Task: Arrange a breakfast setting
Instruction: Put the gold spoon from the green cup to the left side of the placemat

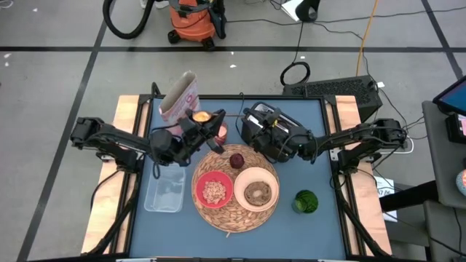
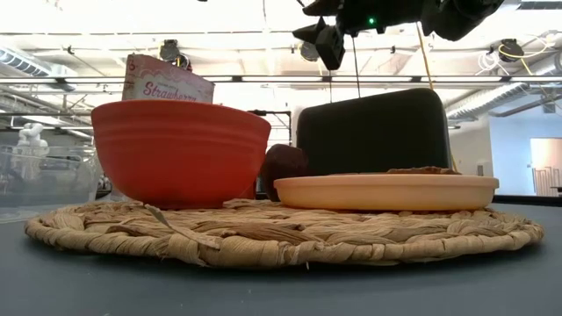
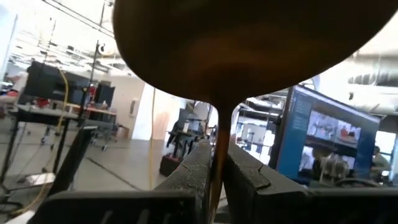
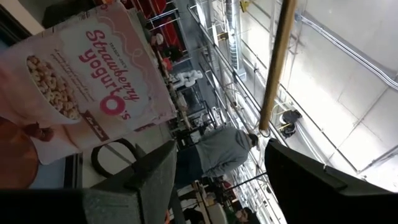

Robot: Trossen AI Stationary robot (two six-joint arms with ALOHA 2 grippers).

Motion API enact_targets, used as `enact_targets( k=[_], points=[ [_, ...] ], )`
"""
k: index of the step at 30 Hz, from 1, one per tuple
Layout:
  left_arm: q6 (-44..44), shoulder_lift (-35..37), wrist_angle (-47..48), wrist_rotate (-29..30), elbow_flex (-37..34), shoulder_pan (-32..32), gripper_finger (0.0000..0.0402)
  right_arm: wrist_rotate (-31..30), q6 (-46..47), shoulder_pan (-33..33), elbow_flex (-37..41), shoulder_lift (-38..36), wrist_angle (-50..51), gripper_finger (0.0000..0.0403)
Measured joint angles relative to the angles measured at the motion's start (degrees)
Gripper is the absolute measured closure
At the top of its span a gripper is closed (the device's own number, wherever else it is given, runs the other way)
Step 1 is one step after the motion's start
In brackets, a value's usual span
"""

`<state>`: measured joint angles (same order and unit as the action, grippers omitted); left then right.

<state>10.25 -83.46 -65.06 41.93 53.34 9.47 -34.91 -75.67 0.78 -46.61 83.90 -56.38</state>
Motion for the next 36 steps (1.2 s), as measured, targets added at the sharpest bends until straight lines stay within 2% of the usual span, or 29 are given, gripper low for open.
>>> enact_targets(
  k=[7,11,18,24,29,36],
  points=[
    [-0.63,6.40,9.59,3.05,0.00,1.94,0.0371,-0.01,0.00,0.00,0.00,0.00,0.14,0.0167],
    [-5.34,11.02,18.75,4.92,0.00,3.56,0.0371,-0.01,-0.01,0.00,0.00,0.00,0.15,0.0167],
    [-22.44,19.62,37.89,5.19,0.00,5.71,0.0371,-0.01,0.41,0.00,0.00,0.00,0.14,0.0167],
    [-36.99,24.14,51.90,4.85,0.00,6.87,0.0371,-0.01,5.35,0.00,0.00,0.00,0.14,0.0167],
    [-50.66,25.85,61.72,-0.52,0.00,7.18,0.0371,-0.01,6.00,0.00,0.00,0.00,0.13,0.0167],
    [-75.28,25.44,78.78,-13.90,0.00,7.18,0.0371,0.01,6.02,0.00,0.00,0.00,0.13,0.0167]
  ],
)
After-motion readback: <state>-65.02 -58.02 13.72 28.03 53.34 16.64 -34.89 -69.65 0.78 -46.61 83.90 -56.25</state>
